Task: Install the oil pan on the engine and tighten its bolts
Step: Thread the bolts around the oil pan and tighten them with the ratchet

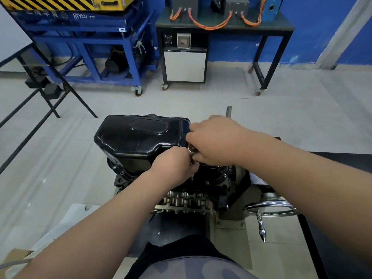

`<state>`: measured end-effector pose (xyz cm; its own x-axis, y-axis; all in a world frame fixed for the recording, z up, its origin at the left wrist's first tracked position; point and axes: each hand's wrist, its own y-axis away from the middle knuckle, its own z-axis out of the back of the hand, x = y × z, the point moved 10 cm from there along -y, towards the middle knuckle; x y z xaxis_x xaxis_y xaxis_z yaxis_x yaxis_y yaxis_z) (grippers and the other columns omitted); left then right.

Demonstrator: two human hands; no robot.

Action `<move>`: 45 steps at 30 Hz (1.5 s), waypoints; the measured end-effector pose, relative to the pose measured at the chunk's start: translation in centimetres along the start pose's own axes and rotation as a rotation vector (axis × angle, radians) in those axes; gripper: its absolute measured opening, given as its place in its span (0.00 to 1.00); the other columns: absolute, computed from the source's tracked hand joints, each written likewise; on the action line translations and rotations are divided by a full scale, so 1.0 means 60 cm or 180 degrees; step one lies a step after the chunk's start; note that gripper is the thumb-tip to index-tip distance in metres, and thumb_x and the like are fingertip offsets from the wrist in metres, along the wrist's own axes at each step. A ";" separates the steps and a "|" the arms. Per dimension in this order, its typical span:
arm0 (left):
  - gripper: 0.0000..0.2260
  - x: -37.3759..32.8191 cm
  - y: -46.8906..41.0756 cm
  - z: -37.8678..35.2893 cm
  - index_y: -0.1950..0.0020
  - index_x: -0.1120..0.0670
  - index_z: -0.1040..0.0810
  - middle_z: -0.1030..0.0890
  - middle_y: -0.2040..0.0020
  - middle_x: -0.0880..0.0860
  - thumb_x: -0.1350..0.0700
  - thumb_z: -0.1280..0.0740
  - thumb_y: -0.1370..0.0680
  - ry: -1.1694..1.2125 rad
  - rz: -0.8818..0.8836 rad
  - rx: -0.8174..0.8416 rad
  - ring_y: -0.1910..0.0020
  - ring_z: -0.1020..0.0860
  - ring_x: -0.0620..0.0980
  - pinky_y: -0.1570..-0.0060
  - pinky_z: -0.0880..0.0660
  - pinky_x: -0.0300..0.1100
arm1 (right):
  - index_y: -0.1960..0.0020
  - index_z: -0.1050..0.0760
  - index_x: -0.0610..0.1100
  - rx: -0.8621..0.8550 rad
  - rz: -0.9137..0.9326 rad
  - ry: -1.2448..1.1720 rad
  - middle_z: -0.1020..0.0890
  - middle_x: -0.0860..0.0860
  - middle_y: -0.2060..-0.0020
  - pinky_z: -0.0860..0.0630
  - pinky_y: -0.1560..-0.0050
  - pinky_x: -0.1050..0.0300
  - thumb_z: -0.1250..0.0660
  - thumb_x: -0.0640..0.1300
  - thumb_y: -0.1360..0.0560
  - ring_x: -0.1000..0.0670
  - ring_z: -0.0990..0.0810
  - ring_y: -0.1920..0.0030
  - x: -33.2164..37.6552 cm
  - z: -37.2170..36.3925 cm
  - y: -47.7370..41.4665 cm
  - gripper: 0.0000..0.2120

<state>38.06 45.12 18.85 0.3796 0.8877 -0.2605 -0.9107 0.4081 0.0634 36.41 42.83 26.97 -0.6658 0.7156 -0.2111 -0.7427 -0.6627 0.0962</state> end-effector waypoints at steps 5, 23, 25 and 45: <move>0.13 0.007 0.002 -0.009 0.68 0.54 0.34 0.28 0.70 0.51 0.57 0.44 0.23 -0.0019 0.0206 0.0284 0.71 0.31 0.52 0.74 0.39 0.40 | 0.68 0.33 0.47 -0.0009 -0.0533 -0.0021 0.31 0.50 0.69 0.35 0.70 0.56 0.44 0.63 0.25 0.48 0.31 0.70 -0.012 -0.004 0.003 0.23; 0.15 -0.004 0.003 0.002 0.70 0.49 0.39 0.31 0.72 0.48 0.50 0.39 0.24 0.0059 -0.0050 -0.0064 0.70 0.30 0.52 0.73 0.39 0.41 | 0.48 0.27 0.47 0.0043 0.0034 0.0010 0.26 0.49 0.51 0.31 0.53 0.51 0.39 0.54 0.24 0.46 0.25 0.53 0.005 -0.006 0.009 0.12; 0.16 0.006 0.002 -0.003 0.71 0.51 0.36 0.30 0.72 0.49 0.48 0.41 0.24 0.0133 0.0079 0.0090 0.72 0.31 0.50 0.75 0.40 0.40 | 0.62 0.30 0.47 -0.0007 -0.0332 0.0153 0.25 0.50 0.61 0.34 0.64 0.55 0.45 0.62 0.24 0.46 0.26 0.63 -0.004 -0.010 0.010 0.20; 0.08 -0.010 -0.001 0.005 0.59 0.53 0.28 0.26 0.62 0.52 0.51 0.39 0.23 -0.0089 -0.0244 -0.0063 0.56 0.24 0.54 0.66 0.35 0.41 | 0.36 0.33 0.49 -0.0082 0.0263 -0.0313 0.24 0.52 0.45 0.30 0.45 0.50 0.36 0.44 0.26 0.48 0.26 0.44 0.021 -0.003 0.010 0.19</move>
<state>37.93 44.66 19.31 0.4526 0.8597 -0.2367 -0.8818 0.4710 0.0250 35.16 43.28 26.56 -0.7294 0.6757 -0.1070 -0.6838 -0.7248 0.0840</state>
